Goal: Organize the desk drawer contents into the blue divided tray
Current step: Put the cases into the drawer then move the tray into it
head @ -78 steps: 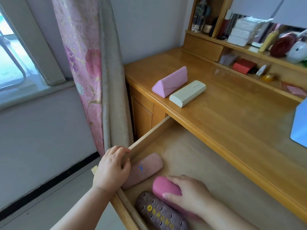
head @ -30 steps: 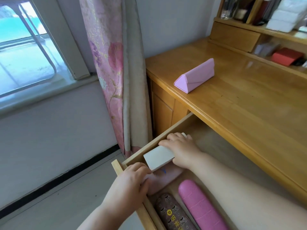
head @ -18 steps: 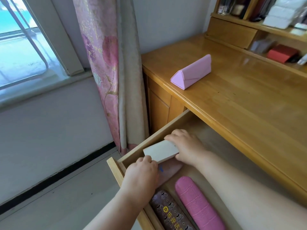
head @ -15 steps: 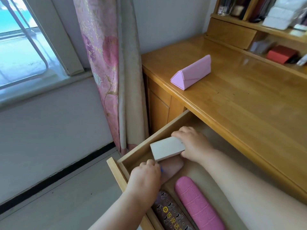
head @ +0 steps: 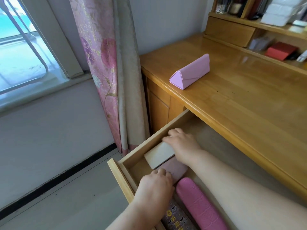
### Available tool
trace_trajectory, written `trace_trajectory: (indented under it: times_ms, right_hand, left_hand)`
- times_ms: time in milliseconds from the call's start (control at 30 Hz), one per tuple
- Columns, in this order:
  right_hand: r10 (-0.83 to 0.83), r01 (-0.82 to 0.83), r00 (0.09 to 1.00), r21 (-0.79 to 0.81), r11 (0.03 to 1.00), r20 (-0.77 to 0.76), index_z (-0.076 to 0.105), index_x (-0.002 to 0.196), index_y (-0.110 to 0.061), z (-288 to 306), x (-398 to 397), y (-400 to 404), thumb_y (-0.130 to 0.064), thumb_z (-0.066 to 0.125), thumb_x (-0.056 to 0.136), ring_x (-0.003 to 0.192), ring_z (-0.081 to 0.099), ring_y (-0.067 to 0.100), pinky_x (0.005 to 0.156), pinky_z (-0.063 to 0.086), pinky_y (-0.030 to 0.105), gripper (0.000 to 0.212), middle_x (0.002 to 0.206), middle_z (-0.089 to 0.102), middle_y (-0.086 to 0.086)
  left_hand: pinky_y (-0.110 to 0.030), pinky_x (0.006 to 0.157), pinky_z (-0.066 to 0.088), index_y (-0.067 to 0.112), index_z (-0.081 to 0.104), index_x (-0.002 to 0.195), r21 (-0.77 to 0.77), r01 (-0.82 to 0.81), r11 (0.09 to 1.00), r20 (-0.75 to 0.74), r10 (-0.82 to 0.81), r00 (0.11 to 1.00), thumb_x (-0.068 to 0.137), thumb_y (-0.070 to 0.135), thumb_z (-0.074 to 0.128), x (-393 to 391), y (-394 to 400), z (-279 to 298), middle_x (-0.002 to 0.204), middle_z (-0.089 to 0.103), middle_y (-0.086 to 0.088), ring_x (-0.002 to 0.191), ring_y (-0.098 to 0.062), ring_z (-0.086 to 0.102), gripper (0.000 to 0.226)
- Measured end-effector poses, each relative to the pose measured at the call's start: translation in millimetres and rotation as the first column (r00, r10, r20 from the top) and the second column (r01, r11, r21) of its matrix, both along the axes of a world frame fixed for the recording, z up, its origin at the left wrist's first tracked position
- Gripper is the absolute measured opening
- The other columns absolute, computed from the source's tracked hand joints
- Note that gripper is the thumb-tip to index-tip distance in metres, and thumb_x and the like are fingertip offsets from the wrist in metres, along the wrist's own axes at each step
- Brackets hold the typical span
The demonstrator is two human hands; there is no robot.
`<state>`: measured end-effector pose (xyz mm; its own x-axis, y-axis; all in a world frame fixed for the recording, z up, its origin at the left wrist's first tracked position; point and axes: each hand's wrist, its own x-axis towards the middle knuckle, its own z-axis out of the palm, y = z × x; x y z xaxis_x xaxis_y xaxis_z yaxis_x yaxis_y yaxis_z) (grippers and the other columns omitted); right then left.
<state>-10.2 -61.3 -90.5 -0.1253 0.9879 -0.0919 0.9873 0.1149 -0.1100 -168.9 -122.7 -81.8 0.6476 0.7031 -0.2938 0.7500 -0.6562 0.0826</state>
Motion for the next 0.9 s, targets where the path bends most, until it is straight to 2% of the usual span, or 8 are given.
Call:
trace_trajectory:
  times_ms: [167,267,367,533,600,700,800,900]
  right_hand:
    - [-0.070,-0.026,0.892,-0.206,0.978,-0.447,0.048,0.133,-0.020,-13.7,-19.9,-4.2,-0.005,0.056,0.078,0.121,0.044,0.020,0.100,0.041,0.031,0.057,0.132,0.037,0.001]
    - [-0.368,0.341,0.676,-0.172,0.924,-0.639,0.053,0.129,-0.019,-14.2,-4.1,-11.1,-0.009,0.056,0.083,0.122,0.048,0.018,0.099,0.038,0.024,0.047,0.134,0.046,0.001]
    - [-0.648,0.562,0.507,-0.353,0.748,-0.568,0.052,0.132,-0.019,-19.2,10.8,-22.8,-0.016,0.049,0.091,0.121,0.051,0.019,0.095,0.039,0.027,0.041,0.134,0.054,0.002]
    - [-0.583,0.285,0.543,-0.521,0.805,-0.604,0.046,0.138,-0.011,-17.2,11.5,-41.5,-0.006,0.047,0.094,0.126,0.048,0.014,0.106,0.036,0.025,0.045,0.139,0.051,0.005]
    - [-0.526,0.335,0.559,-0.406,0.850,-0.641,0.046,0.138,-0.015,-4.8,20.1,-43.2,-0.012,0.051,0.093,0.119,0.052,0.008,0.101,0.038,0.020,0.046,0.134,0.054,-0.002]
    - [-0.414,0.441,0.579,-0.157,0.884,-0.703,0.062,0.111,-0.031,18.9,31.0,-62.6,-0.024,0.060,0.087,0.082,0.057,-0.005,0.075,0.045,0.012,0.025,0.094,0.063,-0.018]
    - [-0.469,0.460,0.696,-0.165,0.873,-0.544,0.064,0.097,-0.030,16.9,38.3,-107.6,-0.032,0.063,0.084,0.071,0.057,0.000,0.069,0.048,0.020,0.014,0.078,0.062,-0.015]
    - [-0.469,0.369,0.784,-0.301,0.879,-0.408,0.058,0.118,-0.033,-6.7,35.7,-164.5,-0.042,0.063,0.081,0.093,0.058,0.000,0.076,0.040,0.011,0.038,0.100,0.060,-0.021]
  left_hand:
    - [-0.034,0.077,0.046,0.021,0.049,0.111,-0.031,-0.095,0.995,0.031,0.096,0.995,0.092,0.028,0.046,-13.2,4.1,0.3,0.112,0.053,0.000,0.101,-0.021,0.056,0.021]
    - [-0.031,0.079,0.046,0.024,0.051,0.109,-0.040,-0.155,0.987,0.129,0.159,0.979,0.092,0.028,0.044,-21.9,14.3,-0.6,0.111,0.054,0.005,0.098,-0.019,0.058,0.018]
    - [-0.031,0.085,0.048,0.025,0.054,0.115,-0.020,-0.225,0.974,0.209,0.225,0.952,0.095,0.024,0.039,-29.5,28.1,-1.8,0.117,0.056,0.008,0.101,-0.016,0.060,0.025]
    - [-0.023,0.090,0.045,0.029,0.053,0.126,-0.075,-0.250,0.965,0.279,0.261,0.924,0.095,0.028,0.044,-33.7,48.6,-5.4,0.127,0.056,0.014,0.111,-0.010,0.057,0.033]
    - [-0.020,0.088,0.046,0.031,0.055,0.124,-0.072,-0.266,0.961,0.298,0.275,0.914,0.093,0.027,0.046,-33.0,55.2,-6.8,0.123,0.057,0.016,0.108,-0.007,0.058,0.032]
    - [-0.015,0.080,0.046,0.032,0.060,0.117,-0.015,-0.240,0.971,0.396,0.226,0.890,0.091,0.025,0.050,-25.4,60.6,-1.1,0.112,0.062,0.018,0.099,-0.002,0.060,0.029]
    - [-0.018,0.081,0.046,0.030,0.062,0.108,-0.056,0.111,0.992,0.399,-0.080,0.913,0.085,0.026,0.055,-10.1,50.0,7.2,0.107,0.058,0.016,0.098,-0.004,0.056,0.024]
    - [-0.027,0.081,0.044,0.027,0.063,0.098,-0.175,0.425,0.888,0.263,-0.373,0.890,0.079,0.028,0.057,3.4,24.4,8.5,0.102,0.056,0.008,0.099,-0.013,0.053,0.020]
